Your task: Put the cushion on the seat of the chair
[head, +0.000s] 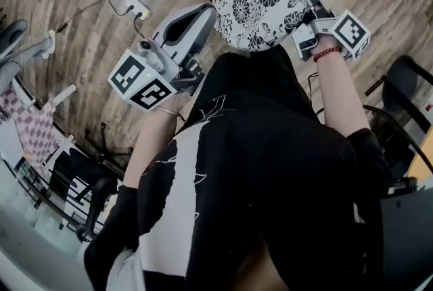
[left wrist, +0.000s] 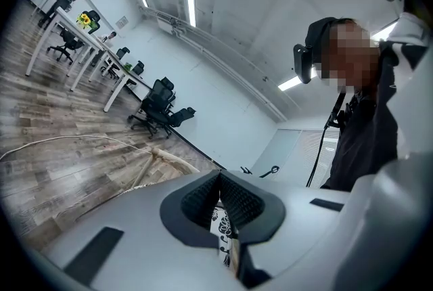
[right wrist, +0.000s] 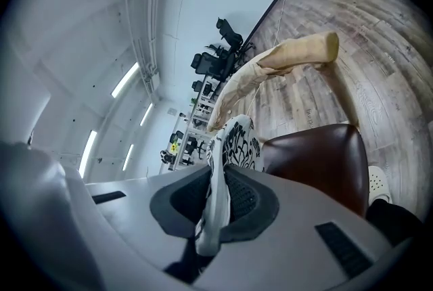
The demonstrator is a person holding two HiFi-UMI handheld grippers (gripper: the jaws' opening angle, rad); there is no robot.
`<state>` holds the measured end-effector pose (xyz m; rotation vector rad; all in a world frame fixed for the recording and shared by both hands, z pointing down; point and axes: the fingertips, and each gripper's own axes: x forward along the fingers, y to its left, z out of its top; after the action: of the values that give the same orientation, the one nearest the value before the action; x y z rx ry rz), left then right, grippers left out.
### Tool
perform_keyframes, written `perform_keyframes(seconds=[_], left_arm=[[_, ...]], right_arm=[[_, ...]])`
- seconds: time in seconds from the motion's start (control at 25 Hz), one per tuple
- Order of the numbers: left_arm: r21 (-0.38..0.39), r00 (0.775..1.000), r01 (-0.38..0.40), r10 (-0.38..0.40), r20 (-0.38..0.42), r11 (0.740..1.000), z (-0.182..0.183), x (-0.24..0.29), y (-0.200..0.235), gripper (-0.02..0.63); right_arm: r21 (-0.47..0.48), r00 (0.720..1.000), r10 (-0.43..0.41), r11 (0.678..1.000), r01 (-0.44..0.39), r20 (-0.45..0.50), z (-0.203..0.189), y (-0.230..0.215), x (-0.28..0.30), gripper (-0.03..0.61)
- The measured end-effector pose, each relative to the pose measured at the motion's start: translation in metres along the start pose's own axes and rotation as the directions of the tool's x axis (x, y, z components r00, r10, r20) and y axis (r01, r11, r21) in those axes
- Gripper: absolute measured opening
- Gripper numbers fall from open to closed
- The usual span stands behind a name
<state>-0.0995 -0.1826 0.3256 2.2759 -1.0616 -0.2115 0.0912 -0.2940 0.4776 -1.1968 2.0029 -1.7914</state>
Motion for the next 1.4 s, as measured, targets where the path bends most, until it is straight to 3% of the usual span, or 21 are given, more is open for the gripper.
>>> perform_keyframes(seconds=[0.64, 1.4], left_arm=[[-0.035, 0.999, 0.024, -0.025, -0.033, 0.999, 0.017, 0.012, 0.028, 0.011], [-0.056, 0.998, 0.014, -0.017, -0.065, 0.998, 0.011, 0.016, 0.043, 0.011]], right_arm=[[0.055, 0.988, -0.153, 0.987, 0.152, 0.019, -0.006, -0.044, 0.008, 0.026], [0.105, 0.968, -0.248, 0.965, 0.242, 0.046, -0.006, -0.091, 0.010, 0.026]])
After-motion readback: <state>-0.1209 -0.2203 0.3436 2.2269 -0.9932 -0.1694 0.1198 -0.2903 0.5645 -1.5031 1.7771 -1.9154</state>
